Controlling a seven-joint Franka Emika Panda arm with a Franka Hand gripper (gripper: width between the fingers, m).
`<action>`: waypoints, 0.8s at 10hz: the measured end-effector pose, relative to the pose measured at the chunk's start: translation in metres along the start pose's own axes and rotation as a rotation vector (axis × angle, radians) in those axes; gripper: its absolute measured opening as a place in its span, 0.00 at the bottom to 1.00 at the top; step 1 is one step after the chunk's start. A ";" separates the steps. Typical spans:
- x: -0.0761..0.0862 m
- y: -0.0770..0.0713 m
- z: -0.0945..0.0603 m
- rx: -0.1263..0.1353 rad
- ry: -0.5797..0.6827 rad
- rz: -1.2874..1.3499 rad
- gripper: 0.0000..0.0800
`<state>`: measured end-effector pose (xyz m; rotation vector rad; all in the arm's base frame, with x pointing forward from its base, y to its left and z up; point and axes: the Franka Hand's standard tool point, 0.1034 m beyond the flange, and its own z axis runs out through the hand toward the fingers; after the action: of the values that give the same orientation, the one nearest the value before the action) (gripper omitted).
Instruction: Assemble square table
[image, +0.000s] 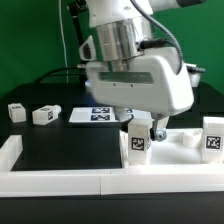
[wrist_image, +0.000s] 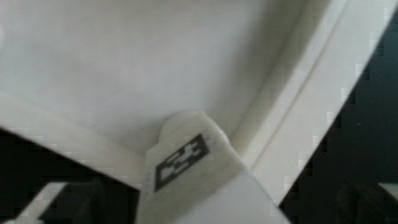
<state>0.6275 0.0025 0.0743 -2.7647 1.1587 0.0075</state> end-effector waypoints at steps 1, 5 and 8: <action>0.001 -0.002 -0.001 -0.011 0.016 -0.137 0.81; 0.001 -0.001 0.001 -0.006 0.020 -0.082 0.56; 0.001 0.002 0.002 -0.005 0.017 0.146 0.37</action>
Offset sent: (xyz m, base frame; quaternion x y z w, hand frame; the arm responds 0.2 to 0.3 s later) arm 0.0000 0.0000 0.0000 0.0000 0.0000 0.0000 1.0000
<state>0.6270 0.0011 0.0724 -2.6827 1.3641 0.0029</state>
